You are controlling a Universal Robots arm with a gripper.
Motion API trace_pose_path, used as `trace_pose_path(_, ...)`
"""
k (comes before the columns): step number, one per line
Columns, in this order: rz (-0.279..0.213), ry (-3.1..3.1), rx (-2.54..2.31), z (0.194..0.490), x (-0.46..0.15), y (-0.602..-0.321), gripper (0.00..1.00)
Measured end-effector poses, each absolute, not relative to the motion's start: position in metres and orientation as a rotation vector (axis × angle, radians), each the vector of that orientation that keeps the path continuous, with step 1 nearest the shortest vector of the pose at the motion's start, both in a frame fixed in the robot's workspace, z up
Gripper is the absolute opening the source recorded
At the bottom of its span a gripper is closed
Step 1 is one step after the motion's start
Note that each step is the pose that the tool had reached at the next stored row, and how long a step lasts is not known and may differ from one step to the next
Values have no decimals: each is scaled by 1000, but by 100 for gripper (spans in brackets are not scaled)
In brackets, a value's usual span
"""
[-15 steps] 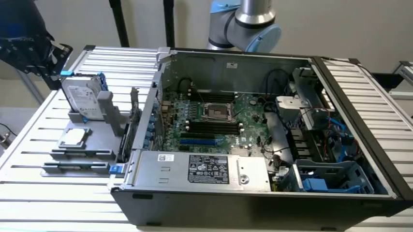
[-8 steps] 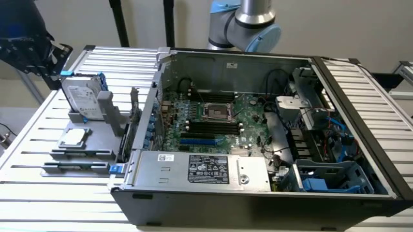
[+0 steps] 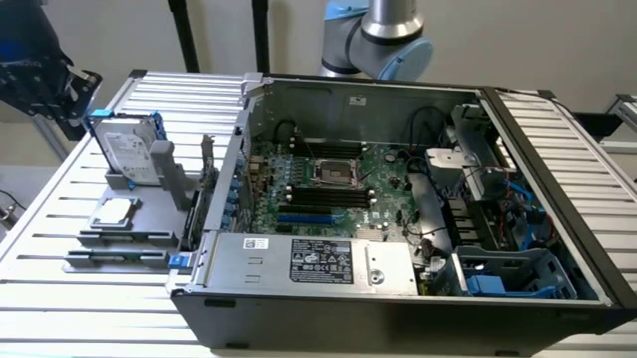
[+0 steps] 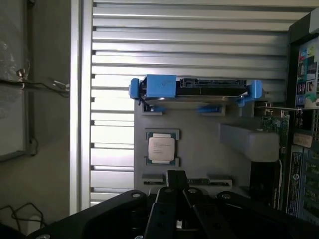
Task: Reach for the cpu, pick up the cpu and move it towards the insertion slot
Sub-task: 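Pick up the cpu and move it towards the insertion slot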
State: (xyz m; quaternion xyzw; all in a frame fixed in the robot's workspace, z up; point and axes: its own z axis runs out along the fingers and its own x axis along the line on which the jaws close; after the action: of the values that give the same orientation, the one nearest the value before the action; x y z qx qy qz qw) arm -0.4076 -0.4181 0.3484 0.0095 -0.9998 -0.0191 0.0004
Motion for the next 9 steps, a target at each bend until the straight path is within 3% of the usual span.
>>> trace_pose_path(9, -60, -3140, 31, 346, -414, -417, 12)
